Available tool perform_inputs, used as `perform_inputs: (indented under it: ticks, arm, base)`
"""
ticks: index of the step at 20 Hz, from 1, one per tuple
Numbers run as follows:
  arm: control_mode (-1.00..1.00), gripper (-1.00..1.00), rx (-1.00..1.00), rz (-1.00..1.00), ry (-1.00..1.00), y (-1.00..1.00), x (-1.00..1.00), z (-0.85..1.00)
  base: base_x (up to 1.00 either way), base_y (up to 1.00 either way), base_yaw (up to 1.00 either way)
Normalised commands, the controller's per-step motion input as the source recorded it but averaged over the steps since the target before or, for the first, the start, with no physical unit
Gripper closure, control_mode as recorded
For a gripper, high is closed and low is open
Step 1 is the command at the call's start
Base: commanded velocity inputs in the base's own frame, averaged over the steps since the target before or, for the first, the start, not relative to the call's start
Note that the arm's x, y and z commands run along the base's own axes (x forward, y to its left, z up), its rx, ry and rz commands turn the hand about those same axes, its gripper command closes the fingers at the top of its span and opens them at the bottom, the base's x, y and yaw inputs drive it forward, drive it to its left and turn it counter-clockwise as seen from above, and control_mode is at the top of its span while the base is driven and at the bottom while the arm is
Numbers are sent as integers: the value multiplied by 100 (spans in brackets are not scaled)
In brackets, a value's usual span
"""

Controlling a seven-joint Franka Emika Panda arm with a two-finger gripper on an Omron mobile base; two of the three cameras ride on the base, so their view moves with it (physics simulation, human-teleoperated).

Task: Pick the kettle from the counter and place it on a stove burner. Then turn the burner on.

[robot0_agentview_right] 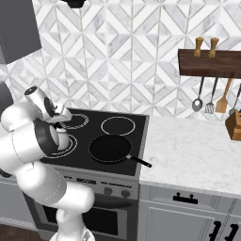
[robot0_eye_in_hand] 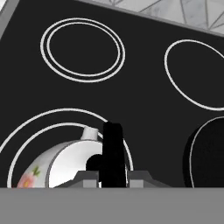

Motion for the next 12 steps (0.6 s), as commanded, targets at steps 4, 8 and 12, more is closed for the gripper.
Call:
perform_inputs:
  ticks: [4,8,12]
  arm:
    - [-100,100,-5,0,-3,0,0,0]
    - [-100,100,-4,0,-2,0,0,0]
    - [-100,-100,0,0,0,5,0,0]
  base:
    - [0,0,0]
    - [0,0,0]
    - [0,0,0]
